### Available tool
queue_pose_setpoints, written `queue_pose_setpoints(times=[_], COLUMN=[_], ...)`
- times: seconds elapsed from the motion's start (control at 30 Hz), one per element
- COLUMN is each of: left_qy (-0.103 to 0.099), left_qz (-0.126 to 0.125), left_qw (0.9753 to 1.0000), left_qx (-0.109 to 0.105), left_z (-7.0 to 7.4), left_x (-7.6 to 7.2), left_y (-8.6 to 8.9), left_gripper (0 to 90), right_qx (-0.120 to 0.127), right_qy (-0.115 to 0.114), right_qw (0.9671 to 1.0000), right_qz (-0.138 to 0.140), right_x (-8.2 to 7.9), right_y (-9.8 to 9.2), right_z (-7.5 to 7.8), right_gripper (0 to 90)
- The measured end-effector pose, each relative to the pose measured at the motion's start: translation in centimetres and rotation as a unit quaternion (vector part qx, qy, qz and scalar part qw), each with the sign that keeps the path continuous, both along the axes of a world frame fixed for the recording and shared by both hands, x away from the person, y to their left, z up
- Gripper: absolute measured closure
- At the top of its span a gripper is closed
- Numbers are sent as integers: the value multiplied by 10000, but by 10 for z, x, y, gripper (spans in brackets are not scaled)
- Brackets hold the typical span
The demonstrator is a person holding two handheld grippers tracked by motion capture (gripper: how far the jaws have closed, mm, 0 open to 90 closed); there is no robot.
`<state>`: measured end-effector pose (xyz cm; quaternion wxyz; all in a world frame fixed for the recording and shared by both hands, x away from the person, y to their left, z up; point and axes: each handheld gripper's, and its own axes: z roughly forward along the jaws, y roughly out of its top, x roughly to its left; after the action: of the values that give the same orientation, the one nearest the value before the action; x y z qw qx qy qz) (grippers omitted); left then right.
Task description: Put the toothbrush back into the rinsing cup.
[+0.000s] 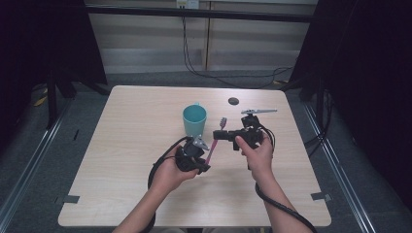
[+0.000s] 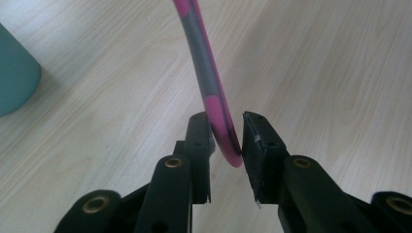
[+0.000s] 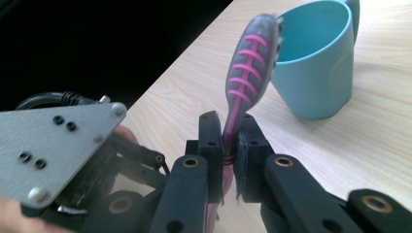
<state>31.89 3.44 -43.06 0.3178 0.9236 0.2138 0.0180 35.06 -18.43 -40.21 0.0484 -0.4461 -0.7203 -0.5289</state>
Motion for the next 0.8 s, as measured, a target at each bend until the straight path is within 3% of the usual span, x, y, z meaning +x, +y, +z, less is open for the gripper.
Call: queue_pose_setpoints(times=[0.5,0.8], left_qy=[84,-101], left_qz=[34,333], left_qw=[9997,9992], left_qx=[-237,-207], left_z=[-1,-6], left_x=[-2,2], left_y=[3,27], left_gripper=[696,424], right_qx=[-112,-251], right_qy=[-165,-270], right_qw=[9998,9993], right_qz=[-58,-103], right_x=[3,5], right_y=[8,7], right_z=[3,9], right_gripper=[839,838])
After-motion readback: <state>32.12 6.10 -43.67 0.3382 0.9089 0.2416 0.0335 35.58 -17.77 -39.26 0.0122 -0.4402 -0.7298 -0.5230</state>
